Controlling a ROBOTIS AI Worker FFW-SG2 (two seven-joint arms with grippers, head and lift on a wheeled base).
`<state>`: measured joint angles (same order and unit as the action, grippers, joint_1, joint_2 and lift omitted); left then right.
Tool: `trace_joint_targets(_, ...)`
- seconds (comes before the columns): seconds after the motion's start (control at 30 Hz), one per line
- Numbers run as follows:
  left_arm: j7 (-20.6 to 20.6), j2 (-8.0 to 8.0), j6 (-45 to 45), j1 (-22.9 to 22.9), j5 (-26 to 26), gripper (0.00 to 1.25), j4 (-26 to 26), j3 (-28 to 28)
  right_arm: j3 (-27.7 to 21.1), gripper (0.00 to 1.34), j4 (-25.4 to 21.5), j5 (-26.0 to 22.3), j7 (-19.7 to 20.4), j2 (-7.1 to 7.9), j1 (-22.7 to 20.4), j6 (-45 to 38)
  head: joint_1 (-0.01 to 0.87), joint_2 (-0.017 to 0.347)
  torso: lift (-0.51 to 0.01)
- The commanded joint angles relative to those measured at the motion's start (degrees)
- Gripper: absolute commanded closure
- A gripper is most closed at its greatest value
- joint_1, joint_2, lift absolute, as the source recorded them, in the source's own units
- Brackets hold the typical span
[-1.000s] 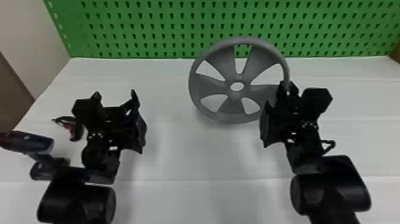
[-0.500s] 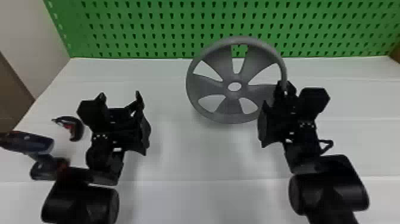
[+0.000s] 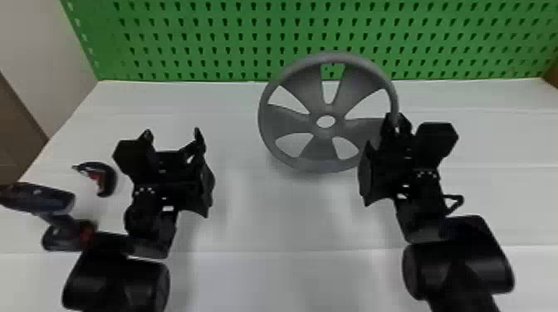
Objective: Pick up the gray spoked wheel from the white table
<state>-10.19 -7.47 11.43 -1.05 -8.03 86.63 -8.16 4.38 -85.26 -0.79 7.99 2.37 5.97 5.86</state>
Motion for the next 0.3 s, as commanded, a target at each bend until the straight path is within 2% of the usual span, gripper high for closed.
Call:
trace_joint_targets(0.0, 0.0, 0.0, 0.0, 0.09, -0.05, 0.24, -0.05, 0.16, 0.11, 1.26, 0.0, 0.0, 0.0, 0.0, 0.01, -0.06, 0.77, 0.044, -0.098)
trace_joint_targets(0.27, 0.0, 0.0, 0.0, 0.17, -0.05, 0.24, -0.05, 0.43, 0.11, 1.26, 0.0, -0.09, 0.0, 0.0, 0.01, -0.06, 0.77, 0.044, -0.098)
